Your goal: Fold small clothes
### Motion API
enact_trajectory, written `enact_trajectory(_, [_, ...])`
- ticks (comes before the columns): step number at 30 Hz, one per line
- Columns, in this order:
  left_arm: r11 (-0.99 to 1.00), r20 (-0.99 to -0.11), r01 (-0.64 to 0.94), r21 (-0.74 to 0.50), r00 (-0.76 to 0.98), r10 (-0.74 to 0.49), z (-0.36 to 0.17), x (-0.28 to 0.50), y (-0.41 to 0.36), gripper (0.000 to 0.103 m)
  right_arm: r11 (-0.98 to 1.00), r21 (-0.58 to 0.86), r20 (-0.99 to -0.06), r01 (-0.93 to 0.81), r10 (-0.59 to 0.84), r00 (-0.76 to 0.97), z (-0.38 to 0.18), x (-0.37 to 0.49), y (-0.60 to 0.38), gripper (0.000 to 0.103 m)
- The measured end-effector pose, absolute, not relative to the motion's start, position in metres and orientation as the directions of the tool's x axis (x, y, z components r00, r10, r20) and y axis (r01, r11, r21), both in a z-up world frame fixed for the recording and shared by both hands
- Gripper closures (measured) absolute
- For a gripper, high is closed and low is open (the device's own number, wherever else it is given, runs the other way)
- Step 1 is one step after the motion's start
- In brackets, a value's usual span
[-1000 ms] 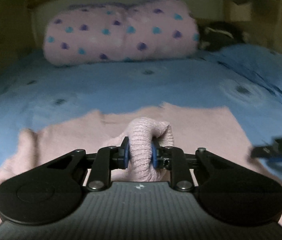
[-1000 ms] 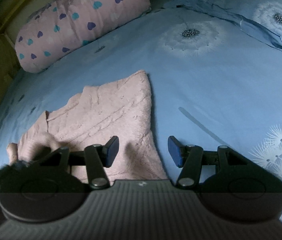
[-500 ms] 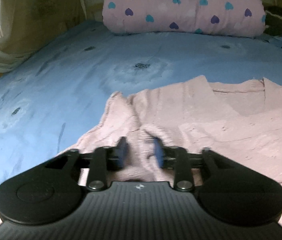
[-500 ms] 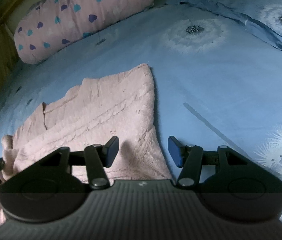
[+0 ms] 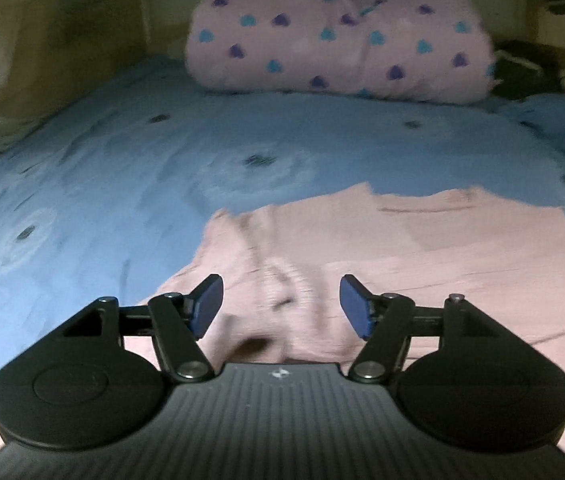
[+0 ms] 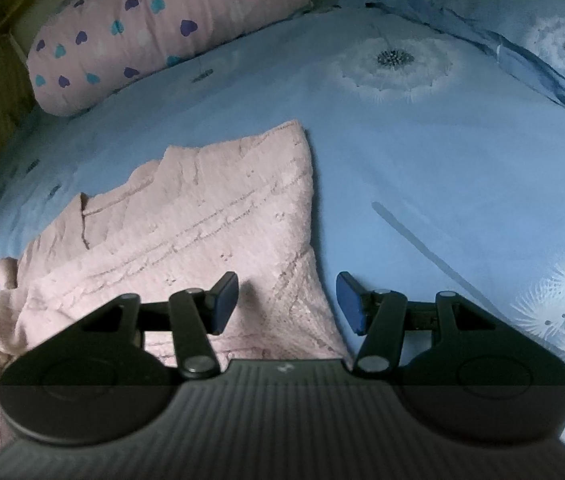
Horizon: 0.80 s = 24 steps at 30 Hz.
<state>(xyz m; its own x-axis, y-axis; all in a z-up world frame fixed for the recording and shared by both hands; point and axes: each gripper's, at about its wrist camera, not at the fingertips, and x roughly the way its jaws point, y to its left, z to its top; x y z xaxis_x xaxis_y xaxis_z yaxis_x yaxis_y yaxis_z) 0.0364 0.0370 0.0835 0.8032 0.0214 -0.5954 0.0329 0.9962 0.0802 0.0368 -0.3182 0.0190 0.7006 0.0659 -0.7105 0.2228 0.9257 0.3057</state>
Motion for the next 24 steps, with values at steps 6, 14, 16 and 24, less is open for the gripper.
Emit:
enact_trajectory(6, [0.996, -0.608, 0.078, 0.048, 0.793, -0.033, 0.067, 0.049, 0.011, 0.033, 0.939, 0.283, -0.695, 0.196, 0.060, 0.716, 0.022, 0.033, -0.310, 0.047])
enact_trajectory(14, [0.993, -0.666, -0.018, 0.117, 0.740, 0.092, 0.021, 0.078, 0.038, 0.033, 0.953, 0.227, -0.737, 0.203, 0.032, 0.675, 0.014, 0.038, -0.307, 0.047])
enact_trajectory(16, [0.988, -0.666, 0.002, 0.152, 0.739, 0.101, 0.021, 0.078, 0.038, 0.033, 0.938, 0.266, -0.753, 0.224, 0.057, 0.656, 0.009, 0.043, -0.311, 0.045])
enact_trajectory(24, [0.989, -0.684, 0.015, 0.145, 0.724, 0.089, 0.035, 0.077, 0.043, 0.032, 0.953, 0.218, -0.753, 0.210, 0.028, 0.657, 0.014, 0.049, -0.296, 0.044])
